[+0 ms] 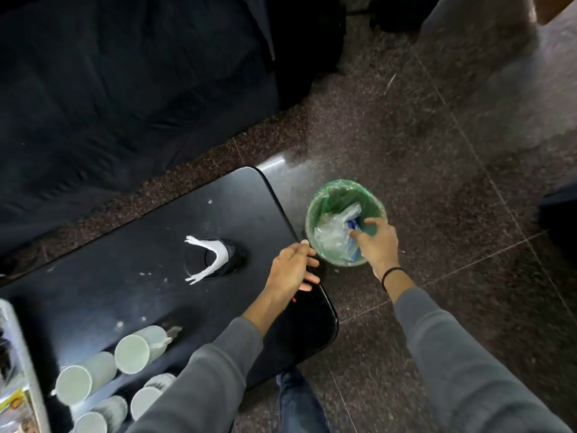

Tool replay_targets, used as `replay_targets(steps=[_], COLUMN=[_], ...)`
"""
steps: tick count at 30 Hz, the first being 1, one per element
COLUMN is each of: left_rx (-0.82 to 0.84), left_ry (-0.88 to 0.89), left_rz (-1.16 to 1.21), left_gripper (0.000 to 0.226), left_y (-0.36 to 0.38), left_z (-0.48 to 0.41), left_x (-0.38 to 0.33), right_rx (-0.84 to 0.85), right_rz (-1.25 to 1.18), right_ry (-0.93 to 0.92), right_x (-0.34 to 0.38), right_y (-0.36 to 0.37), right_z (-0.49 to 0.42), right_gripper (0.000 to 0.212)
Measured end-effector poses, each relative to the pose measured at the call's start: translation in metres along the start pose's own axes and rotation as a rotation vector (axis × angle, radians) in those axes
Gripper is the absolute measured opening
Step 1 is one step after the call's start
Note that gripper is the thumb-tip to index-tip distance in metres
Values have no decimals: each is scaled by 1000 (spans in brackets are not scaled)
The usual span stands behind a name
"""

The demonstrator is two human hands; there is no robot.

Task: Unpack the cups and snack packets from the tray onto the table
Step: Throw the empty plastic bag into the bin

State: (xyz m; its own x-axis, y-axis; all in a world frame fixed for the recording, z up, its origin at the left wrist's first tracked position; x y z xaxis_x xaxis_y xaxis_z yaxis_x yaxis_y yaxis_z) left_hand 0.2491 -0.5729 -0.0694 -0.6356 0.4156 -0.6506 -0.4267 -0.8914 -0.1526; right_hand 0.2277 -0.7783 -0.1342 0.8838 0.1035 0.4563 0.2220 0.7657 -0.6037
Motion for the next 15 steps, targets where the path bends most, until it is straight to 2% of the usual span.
replay_targets(steps=[3, 8, 15], left_rx=[0, 2, -2], left_ry=[-2, 13, 26], left_rz=[2, -2, 33], left_gripper=[38, 39, 38], left_y=[0, -7, -29], left_z=[1, 12, 48], left_x=[-1, -4, 1], right_rx=[12, 44, 128], right_rz=[-15, -34, -32], right_ry=[17, 12, -86], right_x=[-4, -1, 11], right_y=[4, 10, 12], right_z=[8, 29, 97], right_gripper=[35, 29, 18])
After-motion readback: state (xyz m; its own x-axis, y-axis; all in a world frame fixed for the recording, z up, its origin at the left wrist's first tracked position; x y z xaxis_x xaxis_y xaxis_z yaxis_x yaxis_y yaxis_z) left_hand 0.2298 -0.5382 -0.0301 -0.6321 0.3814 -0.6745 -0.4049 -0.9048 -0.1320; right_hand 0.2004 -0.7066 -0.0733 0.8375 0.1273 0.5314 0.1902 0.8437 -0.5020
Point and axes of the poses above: each hand's wrist, its own z-axis away from the middle knuckle, its own y-axis out of the palm, x = y × z, the point moved 3 cm from there along -z, towards the middle knuckle, and after that the axes turned 9 degrees about y, right-handed, at the moved point
